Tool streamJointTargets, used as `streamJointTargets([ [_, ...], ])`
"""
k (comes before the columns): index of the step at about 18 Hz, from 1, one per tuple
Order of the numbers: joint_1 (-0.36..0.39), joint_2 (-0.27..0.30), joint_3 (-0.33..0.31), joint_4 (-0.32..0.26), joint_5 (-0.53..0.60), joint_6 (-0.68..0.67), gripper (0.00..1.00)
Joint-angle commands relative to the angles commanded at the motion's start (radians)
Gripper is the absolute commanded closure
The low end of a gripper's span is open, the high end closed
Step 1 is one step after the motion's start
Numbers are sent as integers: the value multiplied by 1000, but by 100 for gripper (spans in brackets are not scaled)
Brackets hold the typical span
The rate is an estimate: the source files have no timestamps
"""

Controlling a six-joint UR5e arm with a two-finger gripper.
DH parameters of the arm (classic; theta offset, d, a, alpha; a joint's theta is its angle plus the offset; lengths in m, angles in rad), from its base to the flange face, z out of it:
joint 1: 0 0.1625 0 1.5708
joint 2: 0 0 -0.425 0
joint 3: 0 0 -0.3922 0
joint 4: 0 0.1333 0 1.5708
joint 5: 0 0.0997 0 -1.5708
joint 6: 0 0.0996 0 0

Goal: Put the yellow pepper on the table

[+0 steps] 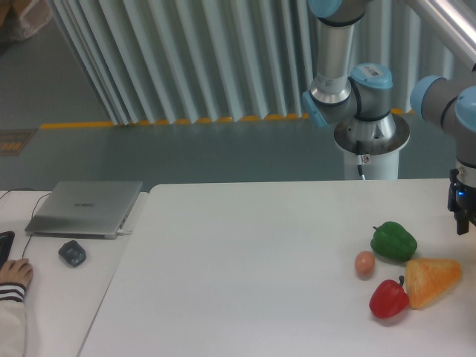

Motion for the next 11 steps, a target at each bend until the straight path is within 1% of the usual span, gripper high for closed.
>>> streamJointTargets([
  [8, -2, 0, -2, 0, -15, -11, 0],
  [11, 2, 3, -20, 3, -17, -3, 0],
])
